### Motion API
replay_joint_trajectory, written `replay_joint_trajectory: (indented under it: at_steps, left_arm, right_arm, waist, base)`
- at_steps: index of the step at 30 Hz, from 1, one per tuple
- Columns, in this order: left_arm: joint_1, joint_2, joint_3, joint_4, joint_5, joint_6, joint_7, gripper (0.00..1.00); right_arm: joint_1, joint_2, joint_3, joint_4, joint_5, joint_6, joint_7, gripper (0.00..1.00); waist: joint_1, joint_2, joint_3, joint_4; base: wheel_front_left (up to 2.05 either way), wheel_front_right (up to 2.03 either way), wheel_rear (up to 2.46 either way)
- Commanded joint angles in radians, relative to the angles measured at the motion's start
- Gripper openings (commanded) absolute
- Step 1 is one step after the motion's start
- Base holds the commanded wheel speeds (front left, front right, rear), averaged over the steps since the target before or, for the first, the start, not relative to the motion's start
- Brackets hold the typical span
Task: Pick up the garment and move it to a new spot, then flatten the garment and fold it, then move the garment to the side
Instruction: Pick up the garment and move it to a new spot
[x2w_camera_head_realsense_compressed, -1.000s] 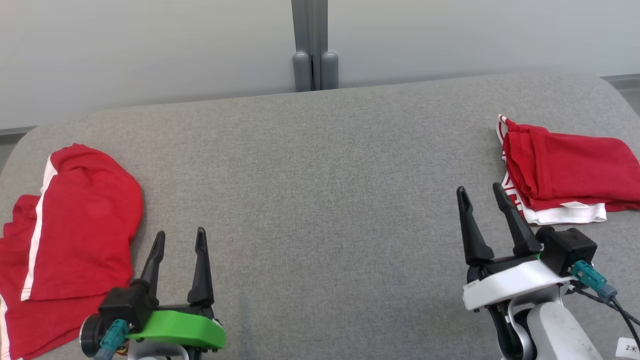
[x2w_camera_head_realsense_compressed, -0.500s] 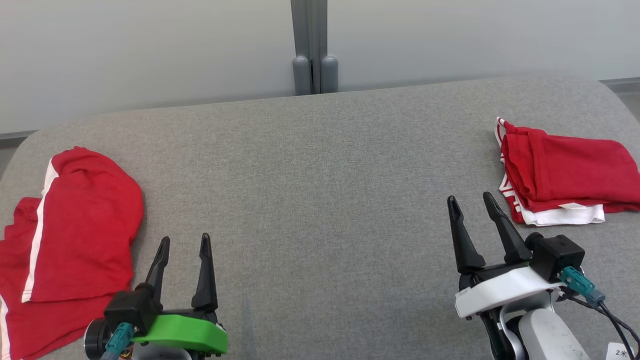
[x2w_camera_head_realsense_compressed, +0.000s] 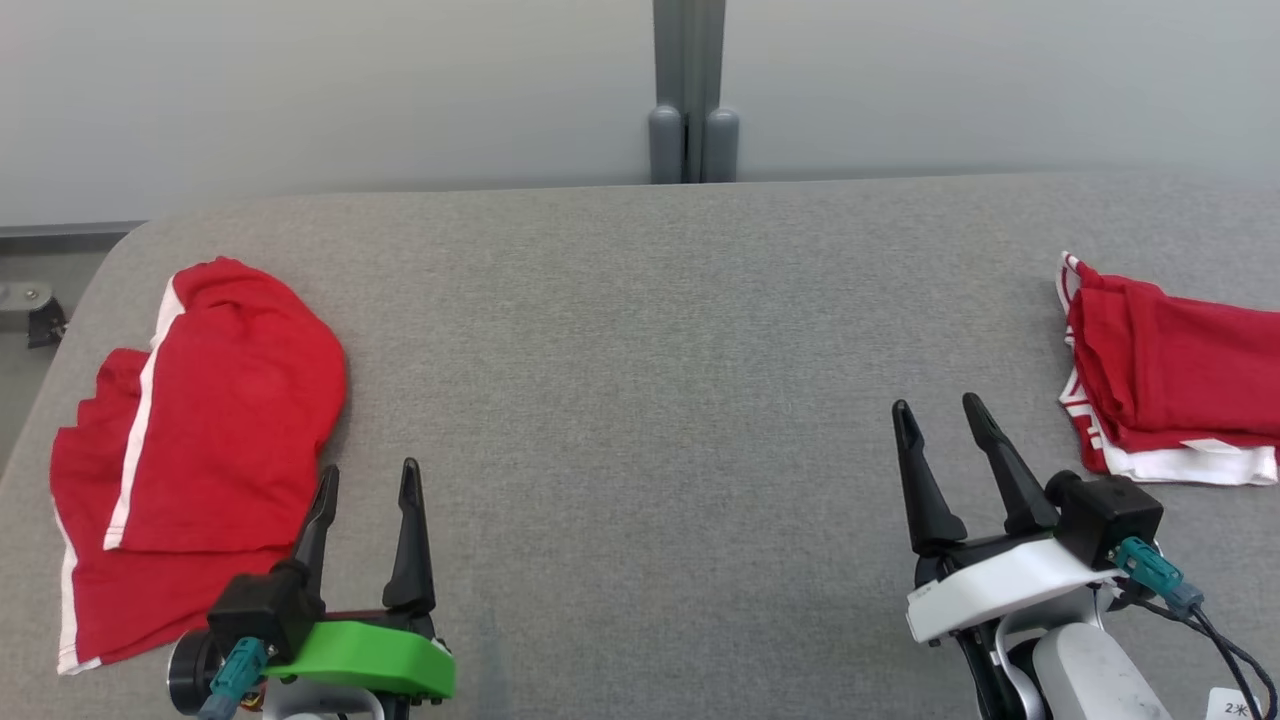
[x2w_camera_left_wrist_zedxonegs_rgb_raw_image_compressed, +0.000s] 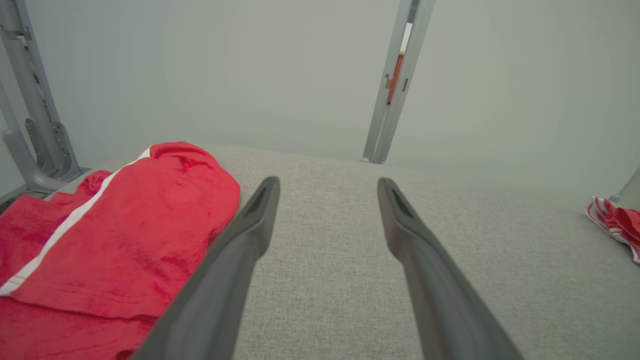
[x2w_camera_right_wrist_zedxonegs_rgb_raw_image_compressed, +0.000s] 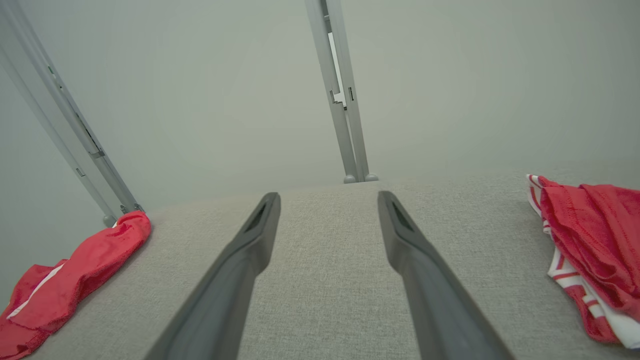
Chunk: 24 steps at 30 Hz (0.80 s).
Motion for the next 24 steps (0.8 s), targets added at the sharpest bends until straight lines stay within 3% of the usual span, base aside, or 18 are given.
replay_joint_trajectory:
  at_steps: [1, 12, 24]
  left_arm:
    - [-0.015, 0.002, 0.007, -0.004, -0.002, 0.004, 0.0, 1.0]
    - [0.006, 0.002, 0.046, -0.005, 0.018, 0.004, 0.0, 1.0]
    - [0.033, 0.002, 0.083, -0.014, 0.021, 0.002, 0.0, 1.0]
  right_arm:
    - [0.003, 0.001, 0.009, 0.005, 0.006, 0.0, 0.0, 1.0]
    - [0.0, 0.0, 0.075, 0.04, 0.042, 0.0, 0.0, 1.0]
    - [-0.024, 0.0, 0.14, 0.075, 0.07, 0.0, 0.0, 1.0]
  waist:
    - [0.0001, 0.0, 0.003, 0.061]
    - [0.0001, 0.0, -0.011, 0.284]
    - [0.0001, 0.0, -0.016, 0.447]
  base:
    - [0.0, 0.0, 0.0]
    - [0.0, 0.0, 0.0]
    - [0.0, 0.0, 0.0]
